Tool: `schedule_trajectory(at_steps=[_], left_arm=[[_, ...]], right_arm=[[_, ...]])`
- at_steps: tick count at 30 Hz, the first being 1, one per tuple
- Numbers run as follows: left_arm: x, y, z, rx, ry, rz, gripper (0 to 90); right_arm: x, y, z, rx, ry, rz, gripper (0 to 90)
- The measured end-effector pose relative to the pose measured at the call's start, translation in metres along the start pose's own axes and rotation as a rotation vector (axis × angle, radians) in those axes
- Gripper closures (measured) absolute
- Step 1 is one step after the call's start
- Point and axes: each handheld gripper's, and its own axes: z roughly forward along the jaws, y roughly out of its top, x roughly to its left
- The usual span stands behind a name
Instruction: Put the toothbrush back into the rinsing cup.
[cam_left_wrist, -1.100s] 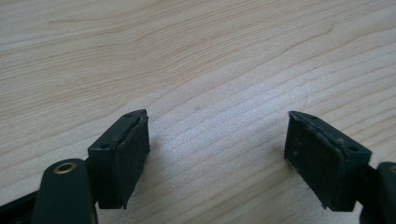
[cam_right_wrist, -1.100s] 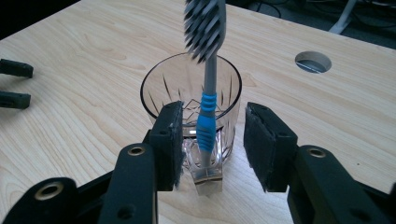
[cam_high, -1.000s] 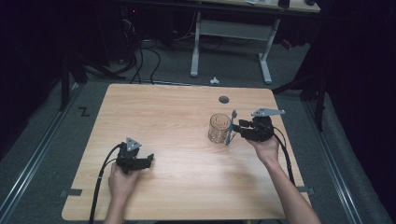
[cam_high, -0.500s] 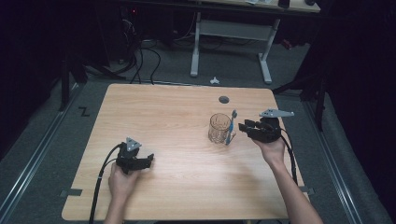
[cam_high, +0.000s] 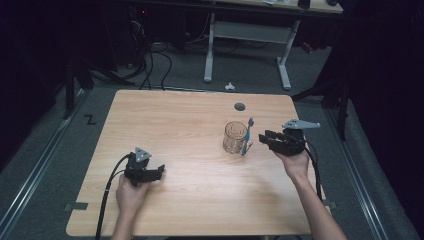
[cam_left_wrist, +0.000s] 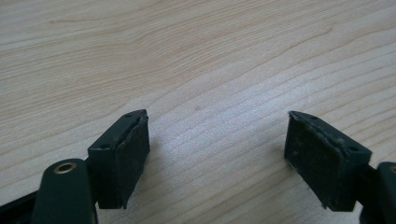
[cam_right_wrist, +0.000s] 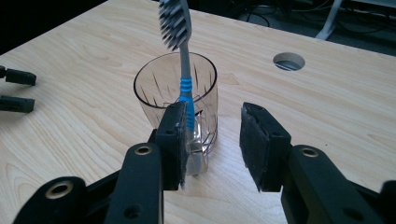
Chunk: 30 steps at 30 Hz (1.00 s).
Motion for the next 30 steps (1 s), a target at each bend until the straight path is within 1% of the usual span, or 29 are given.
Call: schedule_trajectory(at_steps=[6, 8, 9, 10, 12, 15, 19, 22, 26, 30], left_arm=[[0.0, 0.0, 0.0, 0.0, 0.0, 0.0, 22.7], [0.0, 0.0, 0.0, 0.0, 0.0, 0.0, 22.7], [0.0, 0.0, 0.0, 0.0, 0.0, 0.0, 22.7], [0.0, 0.0, 0.0, 0.0, 0.0, 0.0, 22.7], [0.0, 0.0, 0.0, 0.0, 0.0, 0.0, 22.7], [0.0, 0.0, 0.0, 0.0, 0.0, 0.0, 22.6], [0.0, 0.0, 0.0, 0.0, 0.0, 0.0, 22.7], [0.0, 0.0, 0.0, 0.0, 0.0, 0.0, 22.7], [0.0, 0.0, 0.0, 0.0, 0.0, 0.0, 22.7], [0.0, 0.0, 0.0, 0.0, 0.001, 0.0, 22.6]], right_arm=[[-0.002, -0.005, -0.004, -0.002, -0.005, 0.016, 62.0], [-0.002, -0.008, -0.005, 0.011, -0.023, 0.001, 62.0], [-0.002, -0.008, -0.005, 0.011, -0.023, 0.001, 62.0], [-0.001, -0.008, -0.006, 0.018, -0.031, -0.016, 62.1], [0.001, -0.008, -0.008, 0.018, -0.034, -0.025, 62.1], [0.002, -0.009, -0.01, 0.016, -0.034, -0.037, 62.3], [0.003, -0.011, -0.013, 0.008, -0.034, -0.035, 62.5], [0.002, -0.015, -0.016, 0.004, -0.035, -0.022, 62.6], [0.001, -0.018, -0.019, -0.003, -0.034, -0.017, 63.2], [0.005, -0.019, -0.022, -0.001, -0.023, -0.028, 63.7]])
